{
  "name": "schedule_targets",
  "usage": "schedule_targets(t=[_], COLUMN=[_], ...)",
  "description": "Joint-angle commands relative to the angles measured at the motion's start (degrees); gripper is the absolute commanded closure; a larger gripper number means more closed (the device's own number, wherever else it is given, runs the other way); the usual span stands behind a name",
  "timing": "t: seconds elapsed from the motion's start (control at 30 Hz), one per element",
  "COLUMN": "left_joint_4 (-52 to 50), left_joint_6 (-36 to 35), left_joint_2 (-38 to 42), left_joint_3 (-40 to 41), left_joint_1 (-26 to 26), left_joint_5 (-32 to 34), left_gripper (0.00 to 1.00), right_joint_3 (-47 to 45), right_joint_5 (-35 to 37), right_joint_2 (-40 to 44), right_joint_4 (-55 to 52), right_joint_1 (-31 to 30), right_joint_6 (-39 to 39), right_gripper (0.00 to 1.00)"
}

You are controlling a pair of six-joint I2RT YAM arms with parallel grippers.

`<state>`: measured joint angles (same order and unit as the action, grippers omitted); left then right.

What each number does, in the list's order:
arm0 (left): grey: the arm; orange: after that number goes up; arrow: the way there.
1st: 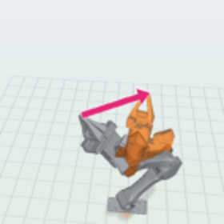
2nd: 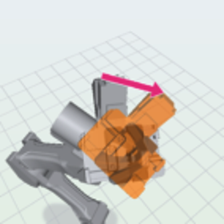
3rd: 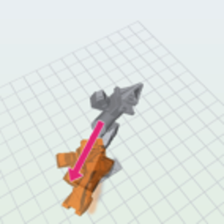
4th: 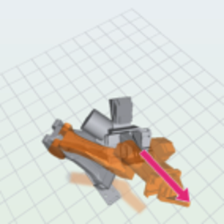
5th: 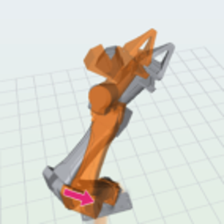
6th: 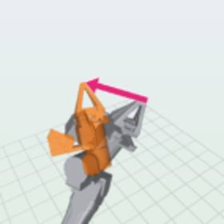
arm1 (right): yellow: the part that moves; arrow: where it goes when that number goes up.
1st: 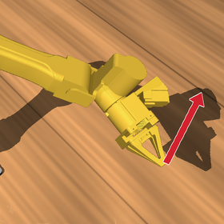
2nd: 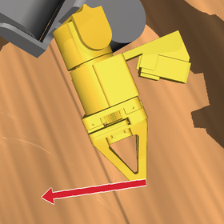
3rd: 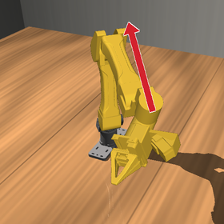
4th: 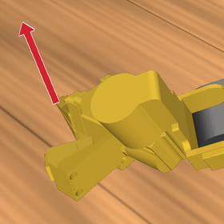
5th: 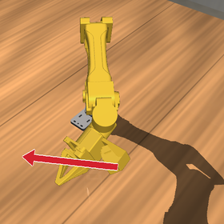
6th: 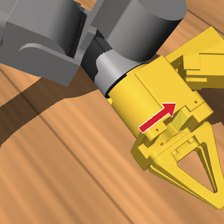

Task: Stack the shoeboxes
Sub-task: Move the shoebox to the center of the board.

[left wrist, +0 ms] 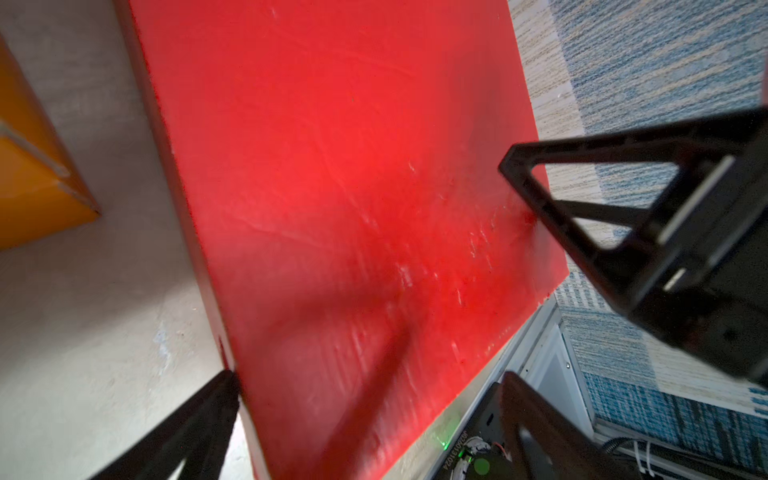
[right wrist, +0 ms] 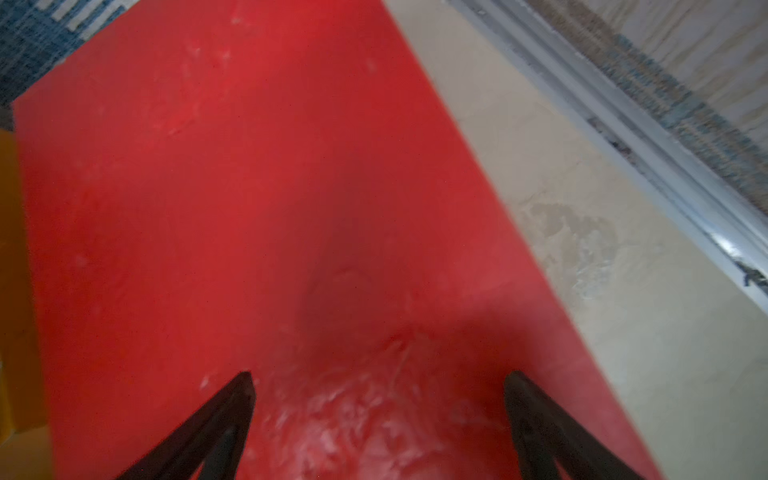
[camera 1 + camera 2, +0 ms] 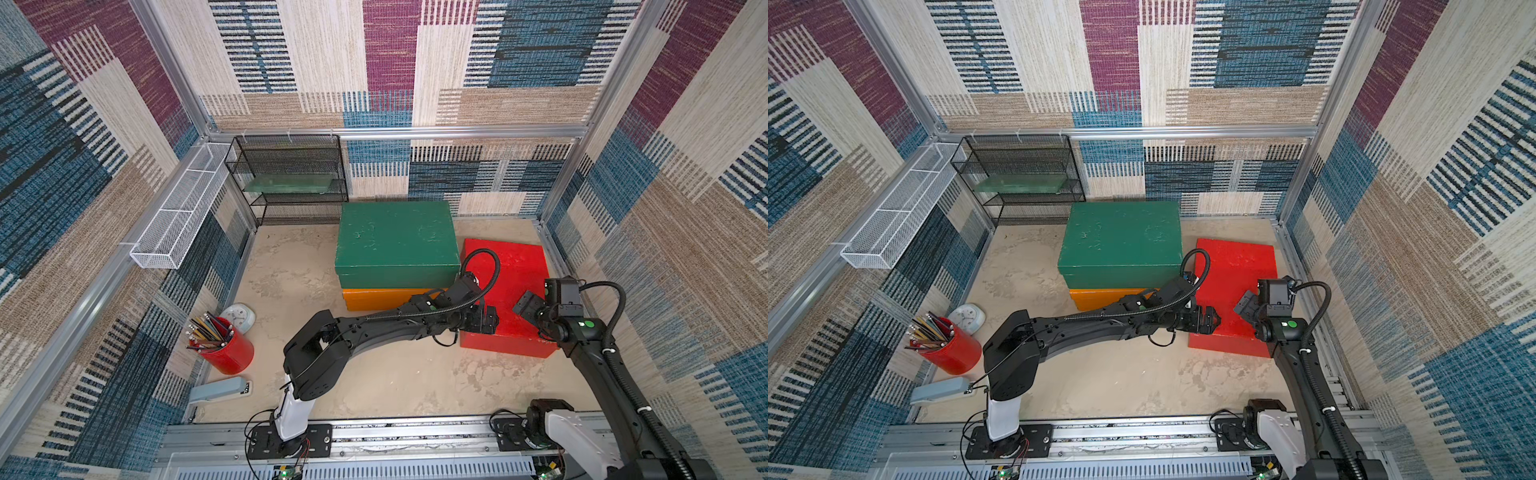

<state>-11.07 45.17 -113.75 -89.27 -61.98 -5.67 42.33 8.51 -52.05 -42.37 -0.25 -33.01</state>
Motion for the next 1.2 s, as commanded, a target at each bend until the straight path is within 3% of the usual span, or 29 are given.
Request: schedule_targets(t=[0.0, 0.27, 0.43, 0.57, 0.73, 0.9, 1.03, 1.17], left_joint_4=[0.1, -1.7, -1.0, -0.1, -0.4, -0.5, -0.5, -1.1], left_joint_6=[-1.8, -3.6, -2.8, -2.1, -2.0, -2.1, -2.2, -2.3], left_joint_2=[-1.3, -1.6, -1.1, -0.1, 0.2, 0.4, -0.8, -3.0], left_joint_3=[-2.3, -3.1, -1.4, 0.2, 0.2, 0.0, -1.3, -4.1], left_joint_1=[0.4, 1.2, 1.5, 1.5, 1.4, 1.5, 1.6, 1.6], left_joint_5=[-3.0, -3.4, -3.5, -3.3, -3.3, -3.0, -3.4, -4.5], left_gripper=[0.02, 0.02, 0.02, 0.02, 0.02, 0.03, 0.03, 0.03], right_joint_3=[1.2, 1.5, 4.4, 8.9, 11.9, 11.8, 10.7, 5.2], right_joint_5=[0.3, 2.0, 9.4, 8.1, 5.0, -5.6, -9.6, -11.4], right_joint_2=[1.6, 9.1, 12.0, 3.7, -4.4, -8.6, -11.3, -7.3], right_joint_4=[-6.5, -13.2, -10.9, -8.0, -4.8, -0.9, -3.1, -0.3], right_joint_1=[-2.5, -7.5, -6.0, -1.3, 11.0, 24.8, 27.1, 25.7], right_joint_6=[-4.0, -5.3, -5.2, -0.5, 5.7, 11.1, 10.8, 9.7], right_gripper=[0.05, 0.05, 0.05, 0.05, 0.05, 0.05, 0.05, 0.05])
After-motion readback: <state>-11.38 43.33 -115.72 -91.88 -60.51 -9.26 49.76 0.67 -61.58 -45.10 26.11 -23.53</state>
